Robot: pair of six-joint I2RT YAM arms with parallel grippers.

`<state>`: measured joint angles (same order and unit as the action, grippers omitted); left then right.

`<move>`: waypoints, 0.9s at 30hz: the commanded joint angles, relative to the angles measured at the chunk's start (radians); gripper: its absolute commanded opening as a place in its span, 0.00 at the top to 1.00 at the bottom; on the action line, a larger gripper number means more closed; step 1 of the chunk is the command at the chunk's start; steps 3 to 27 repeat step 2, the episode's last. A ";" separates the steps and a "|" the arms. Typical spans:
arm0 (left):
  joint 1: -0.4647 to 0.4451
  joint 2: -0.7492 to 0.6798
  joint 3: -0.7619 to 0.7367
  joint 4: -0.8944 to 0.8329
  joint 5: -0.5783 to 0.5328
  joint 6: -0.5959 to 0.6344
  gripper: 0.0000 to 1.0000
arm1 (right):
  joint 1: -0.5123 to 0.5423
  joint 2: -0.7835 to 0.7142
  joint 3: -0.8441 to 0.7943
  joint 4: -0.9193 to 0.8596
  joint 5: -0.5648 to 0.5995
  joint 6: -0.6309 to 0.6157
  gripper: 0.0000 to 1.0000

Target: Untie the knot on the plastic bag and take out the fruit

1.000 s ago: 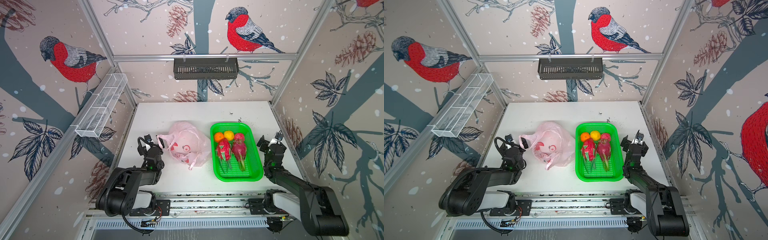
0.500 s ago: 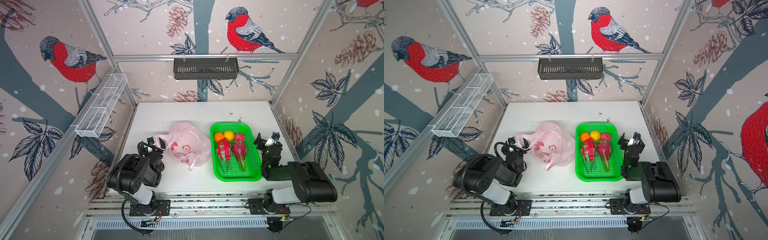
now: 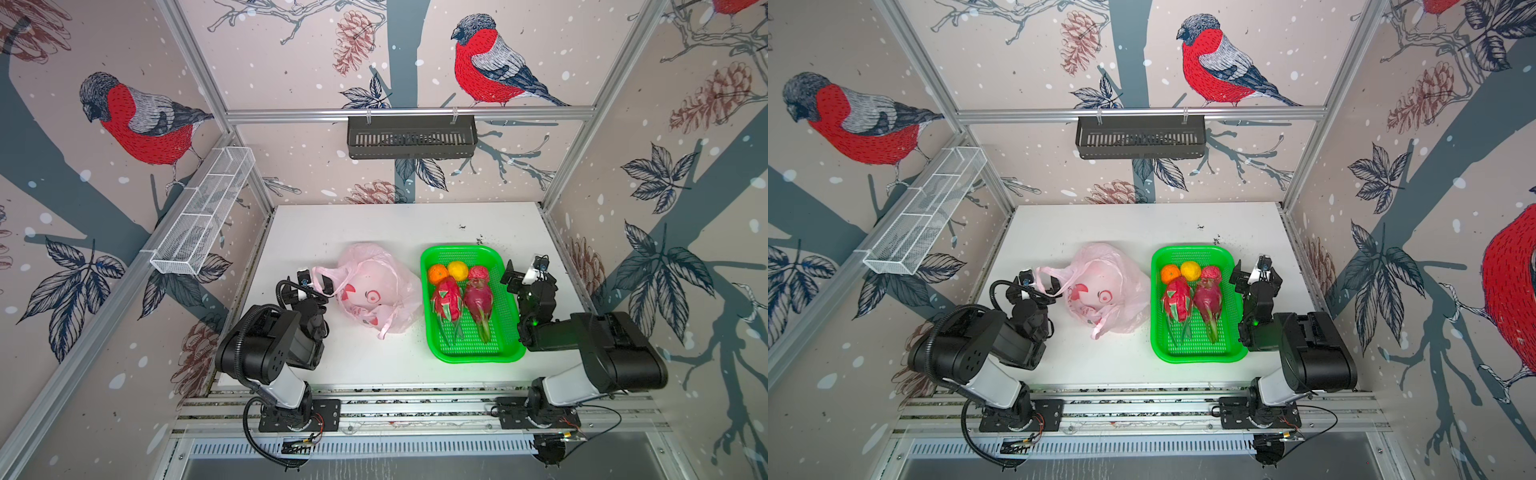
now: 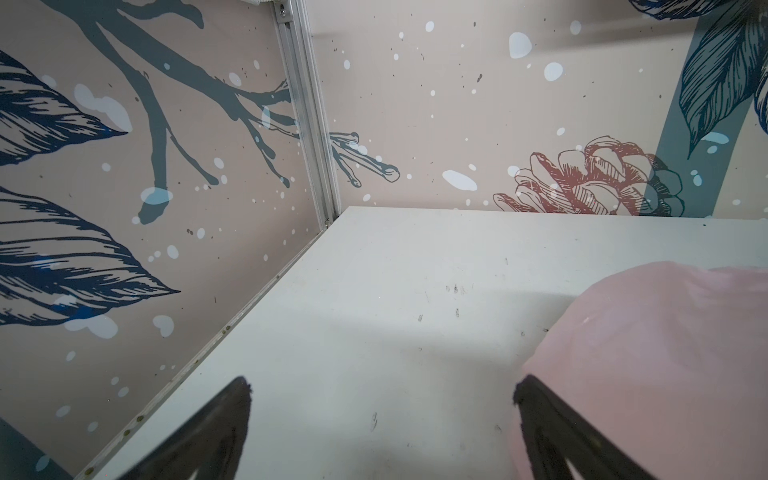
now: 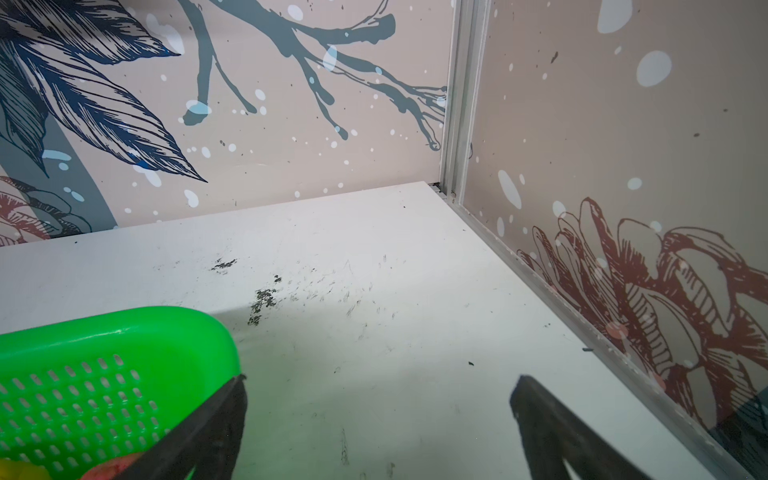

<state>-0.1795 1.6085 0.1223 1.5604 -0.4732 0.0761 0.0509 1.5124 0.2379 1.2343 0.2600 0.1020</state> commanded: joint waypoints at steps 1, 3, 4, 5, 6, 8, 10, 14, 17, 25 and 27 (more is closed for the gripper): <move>0.007 -0.007 0.013 0.017 0.005 -0.004 0.01 | -0.003 -0.003 0.002 -0.036 0.003 -0.012 0.01; 0.009 -0.009 0.016 0.008 0.002 -0.006 0.01 | -0.005 -0.005 -0.001 -0.032 0.001 -0.013 0.01; 0.009 -0.009 0.016 0.008 0.002 -0.006 0.01 | -0.005 -0.005 -0.001 -0.032 0.001 -0.013 0.01; 0.009 -0.009 0.016 0.008 0.002 -0.006 0.01 | -0.005 -0.005 -0.001 -0.032 0.001 -0.013 0.01; 0.009 -0.009 0.016 0.008 0.002 -0.006 0.01 | -0.005 -0.005 -0.001 -0.032 0.001 -0.013 0.01; 0.009 -0.009 0.016 0.008 0.002 -0.006 0.01 | -0.005 -0.005 -0.001 -0.032 0.001 -0.013 0.01; 0.009 -0.009 0.016 0.008 0.002 -0.006 0.01 | -0.005 -0.005 -0.001 -0.032 0.001 -0.013 0.01; 0.009 -0.009 0.016 0.008 0.002 -0.006 0.01 | -0.005 -0.005 -0.001 -0.032 0.001 -0.013 0.01; 0.009 -0.009 0.016 0.008 0.002 -0.006 0.01 | -0.005 -0.005 -0.001 -0.032 0.001 -0.013 0.01; 0.009 -0.009 0.016 0.008 0.002 -0.006 0.01 | -0.005 -0.005 -0.001 -0.032 0.001 -0.013 0.01; 0.009 -0.009 0.016 0.008 0.002 -0.006 0.01 | -0.005 -0.005 -0.001 -0.032 0.001 -0.013 0.01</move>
